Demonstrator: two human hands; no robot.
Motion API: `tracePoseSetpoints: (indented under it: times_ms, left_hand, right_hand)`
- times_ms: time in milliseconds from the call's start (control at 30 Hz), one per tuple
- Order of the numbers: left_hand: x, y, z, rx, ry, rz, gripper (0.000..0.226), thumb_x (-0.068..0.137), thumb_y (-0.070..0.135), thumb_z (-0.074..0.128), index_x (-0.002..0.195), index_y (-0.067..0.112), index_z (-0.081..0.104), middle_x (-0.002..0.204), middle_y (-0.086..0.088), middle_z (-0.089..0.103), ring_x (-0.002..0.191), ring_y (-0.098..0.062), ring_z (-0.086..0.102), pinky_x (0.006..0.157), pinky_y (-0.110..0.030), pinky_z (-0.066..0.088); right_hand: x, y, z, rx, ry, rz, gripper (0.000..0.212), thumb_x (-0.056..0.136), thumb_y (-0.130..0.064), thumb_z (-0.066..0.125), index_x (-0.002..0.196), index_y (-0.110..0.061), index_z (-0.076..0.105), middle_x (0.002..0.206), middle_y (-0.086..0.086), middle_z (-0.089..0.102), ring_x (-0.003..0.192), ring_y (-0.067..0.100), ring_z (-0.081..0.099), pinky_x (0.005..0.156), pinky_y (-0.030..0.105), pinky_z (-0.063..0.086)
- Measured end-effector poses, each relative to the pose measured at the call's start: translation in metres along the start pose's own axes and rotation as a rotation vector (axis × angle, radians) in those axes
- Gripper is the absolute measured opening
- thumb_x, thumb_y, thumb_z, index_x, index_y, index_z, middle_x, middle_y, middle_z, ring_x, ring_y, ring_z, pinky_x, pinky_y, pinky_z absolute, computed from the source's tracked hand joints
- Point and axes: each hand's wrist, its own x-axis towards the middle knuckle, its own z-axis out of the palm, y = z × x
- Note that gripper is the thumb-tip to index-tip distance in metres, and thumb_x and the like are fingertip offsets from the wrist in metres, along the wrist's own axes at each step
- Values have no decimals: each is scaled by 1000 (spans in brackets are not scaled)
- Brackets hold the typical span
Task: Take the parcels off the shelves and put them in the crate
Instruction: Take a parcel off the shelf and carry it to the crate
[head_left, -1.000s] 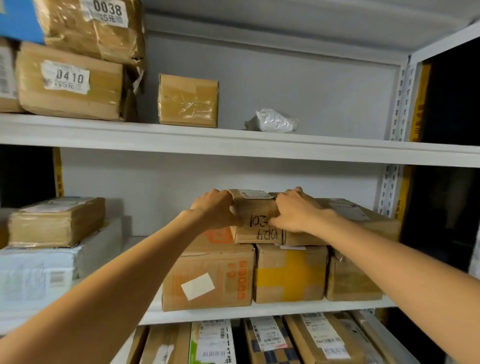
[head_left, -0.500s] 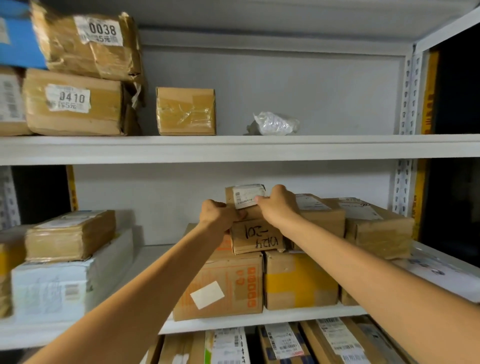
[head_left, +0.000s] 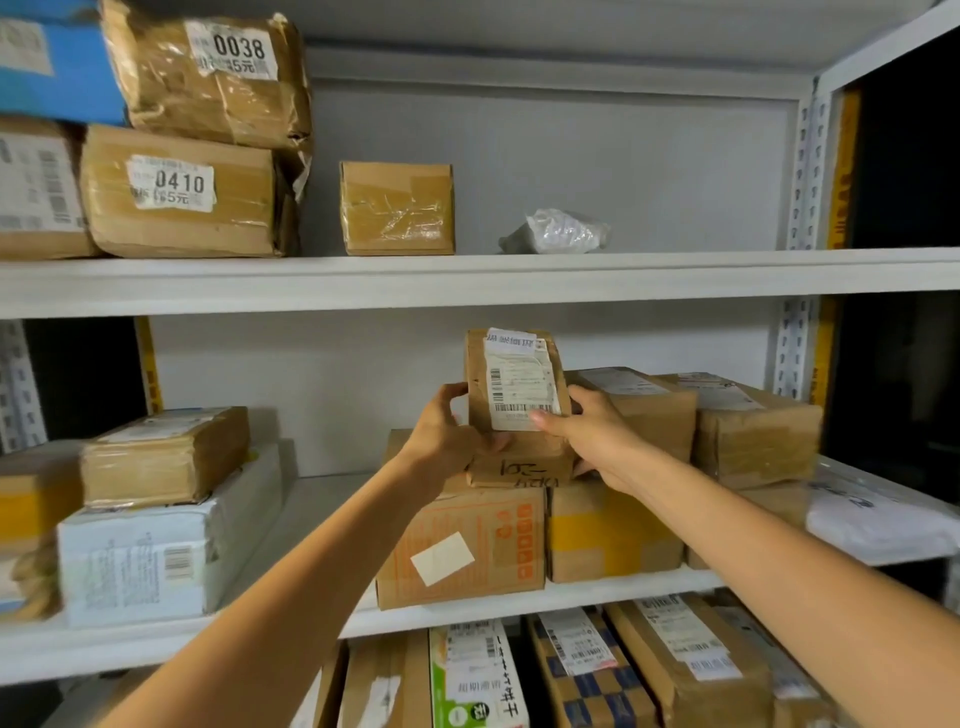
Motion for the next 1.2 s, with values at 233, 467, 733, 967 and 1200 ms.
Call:
tracePoseSetpoints:
  times_ms: [233,467,733,967,1200]
  left_hand:
    - [-15,-4,-4,19,-64,145,87,78,-18,64,147,25,33,105,-7,61,95,-20,63,58,-21,57]
    - [-44,-14,-6,-75,-113,283,81,87,3,66,151,29,26,115,-6,61,100,-17,65,69,-24,57]
    - [-59,-4,69,-149,-331,392,76,88,4,66,149,32,30,113,13,63,109,-11,60,89,-35,55]
    - [-103,-1,235,-270,-701,368,82,81,-7,68,149,20,33,132,-3,59,121,-19,57,101,-40,48]
    - [-214,15,424,-317,-1181,364,85,79,-2,74,148,28,35,123,-2,65,117,-14,59,103,-40,47]
  right_hand:
    - [-24,-1,3,-24,3,-153,46,88,-11,68,129,-23,53,128,-3,62,108,9,55,82,19,45]
    - [-51,-1,-9,-31,59,-244,59,83,-3,71,134,-24,52,126,-4,64,119,14,57,100,37,49]
    - [-119,14,-78,-71,311,-225,61,80,3,72,131,-25,54,121,-2,66,115,14,60,99,41,50]
    - [-246,53,-196,-171,652,-98,68,75,7,75,110,-48,53,106,-15,69,105,4,64,91,37,55]
    - [-434,79,-300,-309,1057,80,61,77,6,73,124,-29,57,109,-2,72,105,20,66,80,35,58]
